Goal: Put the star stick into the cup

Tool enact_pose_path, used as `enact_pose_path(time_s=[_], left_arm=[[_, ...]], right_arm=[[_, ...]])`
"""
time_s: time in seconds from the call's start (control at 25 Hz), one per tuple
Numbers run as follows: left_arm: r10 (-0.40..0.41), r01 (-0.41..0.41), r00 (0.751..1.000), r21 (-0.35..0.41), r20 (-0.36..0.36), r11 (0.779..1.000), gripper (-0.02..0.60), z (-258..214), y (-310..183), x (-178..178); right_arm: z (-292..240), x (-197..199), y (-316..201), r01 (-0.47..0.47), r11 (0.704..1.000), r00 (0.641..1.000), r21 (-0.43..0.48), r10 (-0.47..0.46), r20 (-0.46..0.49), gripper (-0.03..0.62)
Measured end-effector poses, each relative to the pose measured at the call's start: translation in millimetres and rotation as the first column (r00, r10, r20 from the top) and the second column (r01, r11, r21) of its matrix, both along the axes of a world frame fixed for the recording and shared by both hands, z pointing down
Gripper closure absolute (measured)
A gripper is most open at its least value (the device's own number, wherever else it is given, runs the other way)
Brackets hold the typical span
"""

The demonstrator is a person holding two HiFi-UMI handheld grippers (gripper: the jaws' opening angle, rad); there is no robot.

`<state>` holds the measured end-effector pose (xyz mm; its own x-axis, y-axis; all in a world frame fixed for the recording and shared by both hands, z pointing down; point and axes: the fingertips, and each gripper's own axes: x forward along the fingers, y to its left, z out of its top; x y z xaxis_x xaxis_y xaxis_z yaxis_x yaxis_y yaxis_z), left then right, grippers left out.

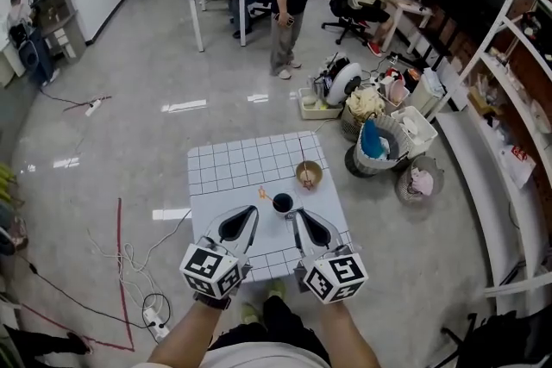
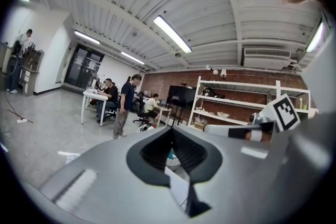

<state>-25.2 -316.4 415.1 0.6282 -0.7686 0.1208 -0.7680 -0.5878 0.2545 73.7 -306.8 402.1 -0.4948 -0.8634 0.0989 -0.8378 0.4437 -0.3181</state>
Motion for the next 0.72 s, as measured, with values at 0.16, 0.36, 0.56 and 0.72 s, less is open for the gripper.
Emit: enact_pose_path(time_s=[0.16, 0.36, 0.56, 0.72], left_arm=[[0.013, -0.013, 1.000, 0.023, -0.001, 1.000, 0.575, -19, 11, 2], [0.015, -0.016, 1.000, 0.040, 0.023, 0.999, 0.575, -33, 21, -1], [0.020, -0.023, 0.998, 0.048, 0.063, 0.999, 0.575, -46, 27, -3], [0.019, -0.023, 0.998, 0.059, 0.065, 0.998, 0.575, -58, 34, -6]], right_arm=[[-19, -4, 8, 0.005, 0.999, 1.000, 0.034, -0.005, 0.001, 0.582], [-35, -10, 15, 0.007, 0.998, 1.000, 0.061, -0.006, -0.013, 0.582], [-50, -14, 20, 0.011, 0.996, 1.000, 0.087, -0.009, -0.023, 0.582], [-65, -15, 24, 0.005, 0.994, 0.999, 0.106, 0.001, -0.048, 0.582]])
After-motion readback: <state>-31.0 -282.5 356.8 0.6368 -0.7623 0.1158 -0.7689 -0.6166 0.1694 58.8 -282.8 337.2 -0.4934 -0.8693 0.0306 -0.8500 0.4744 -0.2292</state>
